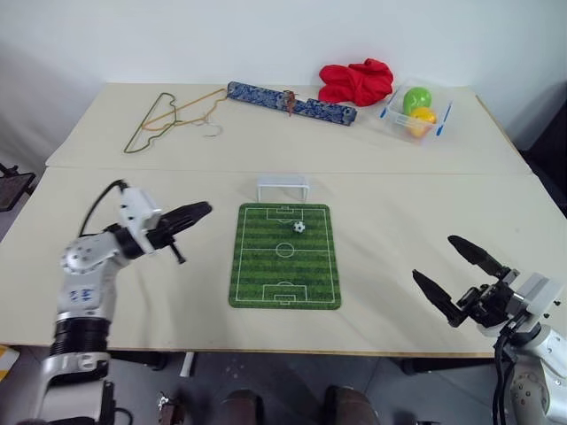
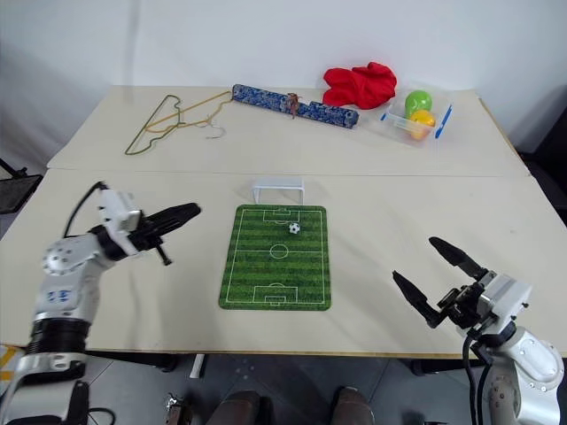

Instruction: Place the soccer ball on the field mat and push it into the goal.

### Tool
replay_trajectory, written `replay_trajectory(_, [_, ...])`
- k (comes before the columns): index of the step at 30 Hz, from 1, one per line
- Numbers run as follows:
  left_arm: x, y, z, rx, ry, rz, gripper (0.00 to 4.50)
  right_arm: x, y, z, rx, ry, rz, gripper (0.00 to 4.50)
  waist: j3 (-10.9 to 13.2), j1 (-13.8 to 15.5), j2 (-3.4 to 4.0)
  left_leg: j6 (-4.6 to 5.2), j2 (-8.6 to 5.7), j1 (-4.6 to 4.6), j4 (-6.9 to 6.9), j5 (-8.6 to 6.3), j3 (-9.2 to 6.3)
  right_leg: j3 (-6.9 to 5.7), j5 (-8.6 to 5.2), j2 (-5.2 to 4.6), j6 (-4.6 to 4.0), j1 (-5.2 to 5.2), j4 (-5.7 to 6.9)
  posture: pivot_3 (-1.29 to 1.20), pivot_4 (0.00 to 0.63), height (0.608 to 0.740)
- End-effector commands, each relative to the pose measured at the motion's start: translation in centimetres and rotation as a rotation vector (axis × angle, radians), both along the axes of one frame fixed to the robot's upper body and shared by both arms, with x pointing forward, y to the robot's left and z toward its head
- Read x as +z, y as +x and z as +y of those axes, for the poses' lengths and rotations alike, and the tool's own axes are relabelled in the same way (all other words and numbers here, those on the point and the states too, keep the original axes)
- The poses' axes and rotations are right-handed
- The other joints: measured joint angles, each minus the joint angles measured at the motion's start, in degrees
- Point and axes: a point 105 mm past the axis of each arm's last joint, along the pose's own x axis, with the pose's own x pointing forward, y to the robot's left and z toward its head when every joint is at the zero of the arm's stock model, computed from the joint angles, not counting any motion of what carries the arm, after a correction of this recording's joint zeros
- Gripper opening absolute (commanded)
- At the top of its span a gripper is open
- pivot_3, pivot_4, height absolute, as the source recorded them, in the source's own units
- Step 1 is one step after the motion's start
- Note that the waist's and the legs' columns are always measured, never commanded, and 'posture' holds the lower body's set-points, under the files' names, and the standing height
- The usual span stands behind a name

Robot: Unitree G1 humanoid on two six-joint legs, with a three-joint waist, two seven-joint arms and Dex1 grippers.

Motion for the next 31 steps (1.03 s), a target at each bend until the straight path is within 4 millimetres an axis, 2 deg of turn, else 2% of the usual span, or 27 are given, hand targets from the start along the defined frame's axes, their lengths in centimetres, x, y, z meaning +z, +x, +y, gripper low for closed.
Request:
replay_trajectory(1, [-0.1,-1.2,2.6,0.056,-0.011,0.01,0.03,1.2,0.7,0.0,0.005,-0.005,-0.033,4.5,0.0,0.0,0.0,0.0,-0.01,0.0,0.0,0.0,0.01,0.01,0.0,-0.01,0.0,0.0,0.01,0.0,0.15,0.74])
replay_trajectory(4, [-0.7,-2.0,4.0,0.109,-0.004,0.029,0.03,1.6,1.3,0.2,0.023,-0.006,-0.038,4.5,0.0,-0.1,0.0,0.0,0.0,0.0,0.0,0.0,0.0,0.01,0.0,0.0,0.0,-0.02,0.01,0.0,0.15,0.74])
replay_trajectory(8, [-1.5,-2.4,4.8,0.16,0.005,0.037,0.03,1.7,1.6,0.4,0.041,-0.012,-0.035,4.5,0.0,0.2,-0.01,0.0,0.02,-0.02,-0.03,0.0,-0.02,-0.02,0.0,0.0,0.0,-0.03,0.01,0.0,0.15,0.74])
replay_trajectory(18, [-2.4,-2.8,5.1,0.188,0.002,0.072,0.03,2.0,1.7,0.2,0.047,-0.027,-0.031,4.5,0.0,-0.1,-0.01,0.0,0.01,-0.02,-0.03,0.0,0.03,0.01,0.0,0.0,-0.01,-0.05,0.02,0.0,0.15,0.74])
replay_trajectory(20, [-2.9,-2.6,5.6,0.236,0.012,0.098,0.03,2.0,1.5,0.1,0.046,-0.031,-0.028,4.5,0.0,-0.1,-0.01,0.0,0.01,-0.01,-0.03,0.0,0.03,0.02,0.0,-0.01,0.0,-0.05,0.02,0.0,0.15,0.74])
replay_trajectory(31, [-2.9,-2.7,5.6,0.248,0.017,0.09,0.03,1.6,1.1,0.1,0.052,-0.034,-0.012,4.5,0.0,0.0,-0.01,0.0,0.0,-0.01,-0.03,0.0,0.03,0.01,0.0,-0.01,0.0,-0.05,0.02,0.0,0.15,0.74])
